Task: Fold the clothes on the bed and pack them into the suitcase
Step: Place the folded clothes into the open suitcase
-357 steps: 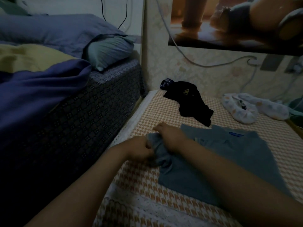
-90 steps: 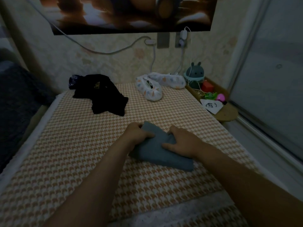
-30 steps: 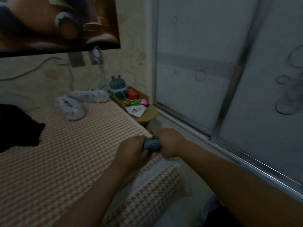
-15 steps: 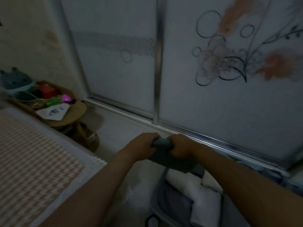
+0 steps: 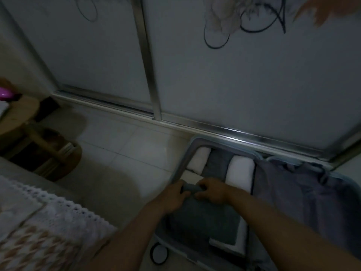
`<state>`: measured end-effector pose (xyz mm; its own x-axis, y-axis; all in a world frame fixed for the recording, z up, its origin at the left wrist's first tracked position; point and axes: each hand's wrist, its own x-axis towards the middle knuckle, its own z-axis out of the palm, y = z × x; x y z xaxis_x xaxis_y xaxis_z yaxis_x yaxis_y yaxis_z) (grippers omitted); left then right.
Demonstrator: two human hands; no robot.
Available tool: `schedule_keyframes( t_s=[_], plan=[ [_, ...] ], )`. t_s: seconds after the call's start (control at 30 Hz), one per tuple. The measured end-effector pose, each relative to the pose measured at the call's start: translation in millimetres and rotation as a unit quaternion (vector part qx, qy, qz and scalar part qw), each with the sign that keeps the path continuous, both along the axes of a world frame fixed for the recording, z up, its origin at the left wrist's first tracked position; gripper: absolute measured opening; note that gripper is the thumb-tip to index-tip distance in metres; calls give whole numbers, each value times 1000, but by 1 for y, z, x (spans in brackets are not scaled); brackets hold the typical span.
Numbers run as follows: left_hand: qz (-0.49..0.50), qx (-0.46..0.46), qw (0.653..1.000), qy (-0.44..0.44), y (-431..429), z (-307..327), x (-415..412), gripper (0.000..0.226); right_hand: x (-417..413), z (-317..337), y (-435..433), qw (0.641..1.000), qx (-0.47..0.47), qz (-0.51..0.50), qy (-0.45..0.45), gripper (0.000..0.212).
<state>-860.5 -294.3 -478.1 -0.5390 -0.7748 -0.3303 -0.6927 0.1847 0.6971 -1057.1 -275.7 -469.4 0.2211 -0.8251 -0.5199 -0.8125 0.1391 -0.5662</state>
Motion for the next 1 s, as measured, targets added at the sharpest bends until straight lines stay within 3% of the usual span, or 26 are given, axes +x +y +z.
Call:
schedule_keyframes(
  t_s=[0.07,0.2,0.33,0.47,0.6,0.67,0.73,0.9,1.0],
  plan=[
    [-16,-20,998,-54,6,-28,5,17,9,-30,8,1000,14,7,5,30],
    [-72,-212,967,-118,8,-65,18,17,31,-80,27,996,-89,-17,16,39],
    [-147,-293,940,-97,19,-84,17,33,25,-105,54,972,-182,-3,151,38],
    [-197,-227,945,-127,35,-98,11,43,13,-121,77,939,-207,-95,259,41],
    [-193,-191,943,-190,49,-97,10,59,32,-138,79,965,-115,-186,143,61],
    [-183,-193,940,-212,51,-97,14,61,46,-154,78,968,-98,-205,107,51],
    [-187,-187,938,-222,51,-101,19,64,56,-169,81,969,-122,-180,115,35],
    [-201,-161,927,-273,44,-118,18,72,53,-147,92,940,-260,-140,169,28],
    [-199,-166,916,-307,41,-123,9,69,45,-148,100,934,-315,-48,159,39]
  ],
)
